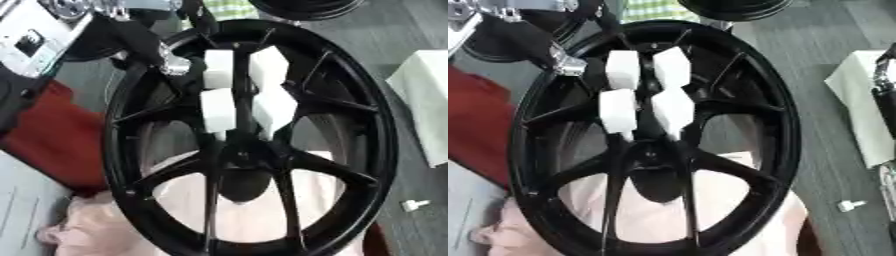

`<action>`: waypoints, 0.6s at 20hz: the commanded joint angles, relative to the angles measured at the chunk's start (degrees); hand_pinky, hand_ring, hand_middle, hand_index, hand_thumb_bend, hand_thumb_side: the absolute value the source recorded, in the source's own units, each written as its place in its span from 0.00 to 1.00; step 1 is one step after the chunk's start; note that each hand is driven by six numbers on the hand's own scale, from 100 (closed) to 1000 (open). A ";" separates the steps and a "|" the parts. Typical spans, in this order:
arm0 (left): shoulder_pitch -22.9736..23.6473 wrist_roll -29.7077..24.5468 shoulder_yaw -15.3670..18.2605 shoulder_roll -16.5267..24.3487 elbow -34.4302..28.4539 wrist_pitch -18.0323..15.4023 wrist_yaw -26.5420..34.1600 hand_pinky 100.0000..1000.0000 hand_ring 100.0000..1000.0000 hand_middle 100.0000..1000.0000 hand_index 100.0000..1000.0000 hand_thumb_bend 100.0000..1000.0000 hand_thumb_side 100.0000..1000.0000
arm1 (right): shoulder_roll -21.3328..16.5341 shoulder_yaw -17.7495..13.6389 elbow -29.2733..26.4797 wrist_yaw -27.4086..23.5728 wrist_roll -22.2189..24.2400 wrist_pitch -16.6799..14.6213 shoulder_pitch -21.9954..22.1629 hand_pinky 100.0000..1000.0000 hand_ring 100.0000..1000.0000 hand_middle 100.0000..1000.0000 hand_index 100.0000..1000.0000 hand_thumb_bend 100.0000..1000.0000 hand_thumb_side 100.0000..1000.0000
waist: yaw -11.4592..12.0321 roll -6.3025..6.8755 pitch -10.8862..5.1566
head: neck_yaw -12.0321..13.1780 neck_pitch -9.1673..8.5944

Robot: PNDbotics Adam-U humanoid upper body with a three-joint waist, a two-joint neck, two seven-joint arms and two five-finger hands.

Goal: Pull the pin out of the wheel hub.

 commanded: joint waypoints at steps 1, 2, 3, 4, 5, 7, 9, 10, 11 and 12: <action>-1.65 -0.50 0.74 0.24 0.13 0.78 -0.10 0.84 0.82 0.74 0.89 0.21 0.70 | -0.83 -0.07 -0.59 -0.59 0.17 -0.04 -0.42 0.85 0.96 0.67 0.75 0.00 0.52 | -0.17 0.59 -0.10 | 0.31 -0.73; -1.67 -0.66 0.72 0.09 0.21 1.07 -0.15 0.84 0.82 0.74 0.89 0.20 0.71 | -0.81 -0.06 -0.60 -0.60 0.16 -0.04 -0.46 0.85 0.96 0.67 0.75 0.00 0.52 | -0.23 0.62 -0.04 | 0.37 -0.76; -1.68 -0.82 0.68 -0.06 0.31 1.33 -0.22 0.84 0.81 0.74 0.89 0.20 0.72 | -0.79 -0.06 -0.61 -0.61 0.14 -0.05 -0.50 0.85 0.96 0.67 0.75 0.00 0.52 | -0.29 0.66 0.02 | 0.44 -0.79; -1.68 -1.01 0.63 -0.19 0.41 1.55 -0.33 0.84 0.81 0.74 0.88 0.21 0.73 | -0.77 -0.07 -0.61 -0.63 0.11 -0.05 -0.53 0.86 0.96 0.67 0.75 0.00 0.52 | -0.34 0.70 0.08 | 0.51 -0.81; -1.67 -1.23 0.58 -0.27 0.51 1.71 -0.50 0.84 0.81 0.74 0.88 0.21 0.73 | -0.74 -0.08 -0.62 -0.65 0.06 -0.05 -0.56 0.86 0.96 0.67 0.75 0.00 0.52 | -0.39 0.74 0.14 | 0.57 -0.81; -1.62 -1.54 0.54 -0.40 0.68 1.90 -0.94 0.83 0.81 0.73 0.88 0.21 0.75 | -0.70 -0.09 -0.62 -0.67 -0.02 -0.05 -0.59 0.86 0.96 0.67 0.75 0.00 0.52 | -0.47 0.80 0.26 | 0.62 -0.76; -1.54 -1.81 0.48 -0.53 0.83 1.88 -1.41 0.83 0.81 0.73 0.88 0.22 0.75 | -0.66 -0.09 -0.62 -0.72 -0.08 -0.04 -0.60 0.86 0.96 0.67 0.75 0.00 0.52 | -0.54 0.86 0.40 | 0.65 -0.76; -1.50 -1.93 0.44 -0.62 0.90 1.79 -1.69 0.83 0.81 0.73 0.88 0.22 0.76 | -0.63 -0.07 -0.62 -0.75 -0.10 -0.03 -0.63 0.86 0.96 0.67 0.75 0.00 0.52 | -0.58 0.89 0.47 | 0.71 -0.77; -1.46 -2.09 0.39 -0.71 0.99 1.68 -1.96 0.83 0.81 0.73 0.88 0.23 0.76 | -0.62 -0.05 -0.62 -0.77 -0.10 -0.03 -0.66 0.86 0.96 0.67 0.75 0.00 0.52 | -0.61 0.91 0.54 | 0.75 -0.80; -1.42 -2.24 0.36 -0.80 1.08 1.54 -2.23 0.83 0.81 0.73 0.88 0.23 0.76 | -0.60 -0.03 -0.62 -0.79 -0.09 -0.03 -0.70 0.86 0.96 0.67 0.75 0.00 0.52 | -0.65 0.92 0.61 | 0.81 -0.81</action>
